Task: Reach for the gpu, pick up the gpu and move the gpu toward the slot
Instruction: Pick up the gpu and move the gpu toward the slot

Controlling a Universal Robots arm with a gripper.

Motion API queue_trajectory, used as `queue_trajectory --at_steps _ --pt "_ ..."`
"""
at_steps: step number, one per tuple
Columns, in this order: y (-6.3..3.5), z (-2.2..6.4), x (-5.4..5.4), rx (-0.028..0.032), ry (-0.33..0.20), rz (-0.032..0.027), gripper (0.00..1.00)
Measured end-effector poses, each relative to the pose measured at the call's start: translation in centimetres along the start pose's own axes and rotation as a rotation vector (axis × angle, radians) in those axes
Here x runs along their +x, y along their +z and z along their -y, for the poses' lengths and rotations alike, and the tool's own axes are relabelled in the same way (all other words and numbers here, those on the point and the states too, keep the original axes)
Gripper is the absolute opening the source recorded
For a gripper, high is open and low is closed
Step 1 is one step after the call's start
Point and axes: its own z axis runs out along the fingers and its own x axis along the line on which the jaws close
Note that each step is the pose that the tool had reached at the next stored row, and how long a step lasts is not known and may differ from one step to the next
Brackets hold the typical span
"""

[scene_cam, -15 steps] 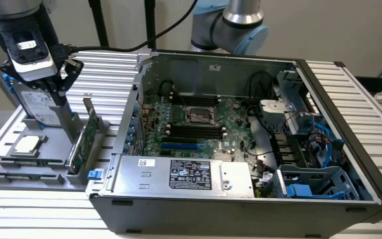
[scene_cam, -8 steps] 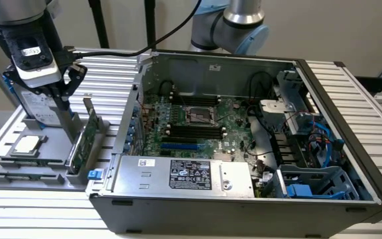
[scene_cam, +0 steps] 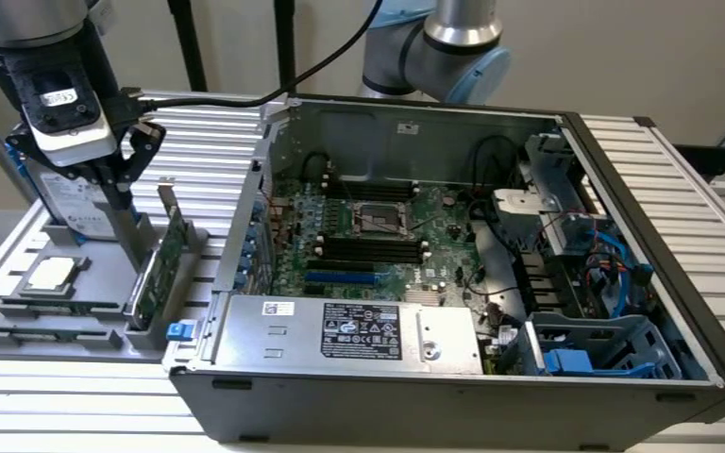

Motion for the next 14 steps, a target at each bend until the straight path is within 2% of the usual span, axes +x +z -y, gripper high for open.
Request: queue_trajectory --at_steps 6,7,8,10,11,13,14 --pt "0.0 0.0 0.0 0.0 0.0 0.0 0.12" --pt "0.0 0.0 0.0 0.0 0.0 0.0 0.18" --pt "0.0 0.0 0.0 0.0 0.0 0.0 0.18" --pt "0.0 0.0 0.0 0.0 0.0 0.0 0.3" --pt "0.0 0.0 0.0 0.0 0.0 0.0 0.3" --pt "0.01 0.0 0.0 0.0004 0.0 -0.0002 0.42" --pt "0.07 0.01 0.0 0.0007 0.0 -0.0001 0.42"
